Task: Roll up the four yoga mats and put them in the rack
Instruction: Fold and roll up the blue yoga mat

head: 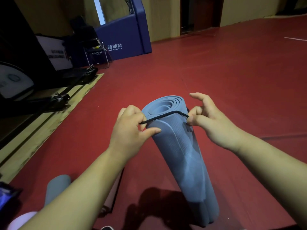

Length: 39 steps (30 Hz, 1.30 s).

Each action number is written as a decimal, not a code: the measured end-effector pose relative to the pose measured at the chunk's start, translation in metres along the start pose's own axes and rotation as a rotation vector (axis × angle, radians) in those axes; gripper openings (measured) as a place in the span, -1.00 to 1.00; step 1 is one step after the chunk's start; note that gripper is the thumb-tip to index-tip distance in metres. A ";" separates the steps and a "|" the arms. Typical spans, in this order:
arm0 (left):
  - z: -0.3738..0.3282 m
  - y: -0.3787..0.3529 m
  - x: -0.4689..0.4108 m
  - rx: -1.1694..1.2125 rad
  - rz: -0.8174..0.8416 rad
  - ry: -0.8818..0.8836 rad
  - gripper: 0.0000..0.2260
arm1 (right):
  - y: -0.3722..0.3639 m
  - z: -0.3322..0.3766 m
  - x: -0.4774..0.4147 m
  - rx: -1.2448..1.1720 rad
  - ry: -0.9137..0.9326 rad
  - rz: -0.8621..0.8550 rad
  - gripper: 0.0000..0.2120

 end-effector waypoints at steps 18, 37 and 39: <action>0.028 -0.067 0.045 0.143 0.432 0.084 -0.71 | 0.007 -0.056 0.012 0.278 -0.159 0.053 -0.62; 0.063 -0.150 0.123 0.358 0.727 0.587 -0.18 | -0.002 -0.137 0.049 0.552 -0.539 0.339 -0.09; 0.062 -0.153 0.124 0.395 0.705 0.589 -0.21 | -0.002 -0.140 0.050 0.558 -0.553 0.363 -0.09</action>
Point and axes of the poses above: each hand's wrist, its own x-axis away from the middle knuckle, its own y-axis out of the back of the hand, z = x × y, the point moved 4 cm from there along -x, towards the middle knuckle, and after that the axes turned 2 degrees about y, right-handed, at the moved point
